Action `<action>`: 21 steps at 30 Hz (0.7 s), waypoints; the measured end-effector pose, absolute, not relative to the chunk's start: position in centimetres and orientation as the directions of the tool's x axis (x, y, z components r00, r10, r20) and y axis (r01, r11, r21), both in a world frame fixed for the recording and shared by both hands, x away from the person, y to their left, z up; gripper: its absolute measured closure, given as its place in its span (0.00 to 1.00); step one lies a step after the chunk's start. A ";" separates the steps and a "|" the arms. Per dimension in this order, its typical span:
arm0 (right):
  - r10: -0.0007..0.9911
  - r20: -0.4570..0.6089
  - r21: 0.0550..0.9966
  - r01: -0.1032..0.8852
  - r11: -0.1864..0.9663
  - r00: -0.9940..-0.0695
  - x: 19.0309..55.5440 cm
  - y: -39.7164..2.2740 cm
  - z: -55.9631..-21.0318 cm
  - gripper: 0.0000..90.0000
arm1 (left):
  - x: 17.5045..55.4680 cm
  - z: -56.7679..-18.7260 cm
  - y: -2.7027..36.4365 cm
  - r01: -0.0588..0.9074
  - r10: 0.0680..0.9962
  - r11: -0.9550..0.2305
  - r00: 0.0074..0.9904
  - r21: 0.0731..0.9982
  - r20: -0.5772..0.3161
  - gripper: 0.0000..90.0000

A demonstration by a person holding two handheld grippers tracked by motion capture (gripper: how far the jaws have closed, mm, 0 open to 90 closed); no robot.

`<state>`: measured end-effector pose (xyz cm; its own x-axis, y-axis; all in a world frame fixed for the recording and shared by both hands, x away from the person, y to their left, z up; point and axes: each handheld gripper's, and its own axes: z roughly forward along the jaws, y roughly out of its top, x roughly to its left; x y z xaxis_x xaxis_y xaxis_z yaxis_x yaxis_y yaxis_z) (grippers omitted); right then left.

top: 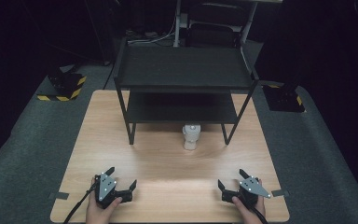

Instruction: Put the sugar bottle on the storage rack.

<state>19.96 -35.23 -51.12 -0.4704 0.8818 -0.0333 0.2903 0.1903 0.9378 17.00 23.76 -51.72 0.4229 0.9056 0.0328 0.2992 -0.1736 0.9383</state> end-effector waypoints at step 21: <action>0.880 -0.046 0.938 0.283 0.201 -0.472 19.8 -35.1 -51.2 0.01 | 17.1 -51.5 23.7 0.307 0.899 -0.194 0.437 0.932 0.044 0.01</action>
<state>19.83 -35.08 -51.22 -0.4718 0.8805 -0.0465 0.2826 0.2009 0.9380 17.09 23.75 -51.47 0.4365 0.8986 0.0437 0.3068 -0.1943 0.9317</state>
